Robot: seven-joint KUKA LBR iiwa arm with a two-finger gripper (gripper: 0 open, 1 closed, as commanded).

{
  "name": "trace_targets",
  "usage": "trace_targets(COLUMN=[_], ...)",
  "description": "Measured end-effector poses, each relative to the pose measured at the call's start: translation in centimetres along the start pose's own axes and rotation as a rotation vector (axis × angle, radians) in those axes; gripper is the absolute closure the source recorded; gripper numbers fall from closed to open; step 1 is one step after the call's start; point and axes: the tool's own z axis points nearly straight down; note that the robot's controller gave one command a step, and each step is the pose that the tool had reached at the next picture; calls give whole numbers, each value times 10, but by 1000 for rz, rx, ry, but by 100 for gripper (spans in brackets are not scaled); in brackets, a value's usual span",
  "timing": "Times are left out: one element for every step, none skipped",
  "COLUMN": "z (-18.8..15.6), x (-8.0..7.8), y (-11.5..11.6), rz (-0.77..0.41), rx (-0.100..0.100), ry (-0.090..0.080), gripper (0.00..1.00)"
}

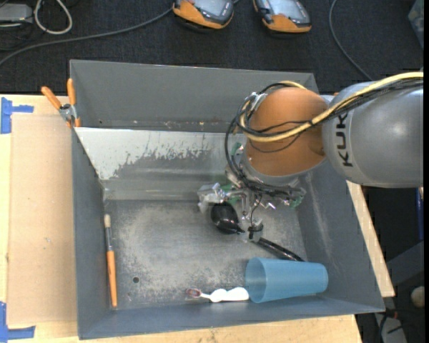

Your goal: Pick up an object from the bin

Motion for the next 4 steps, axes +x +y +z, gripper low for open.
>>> trace_targets(z=[32,32,2,-65], x=[-2,-2,1,11], y=[-22,-22,-28,-19], rz=[544,545,543,526], rx=[-2,-2,-2,-1], ry=[9,9,6,4], gripper=[100,100,100,100])
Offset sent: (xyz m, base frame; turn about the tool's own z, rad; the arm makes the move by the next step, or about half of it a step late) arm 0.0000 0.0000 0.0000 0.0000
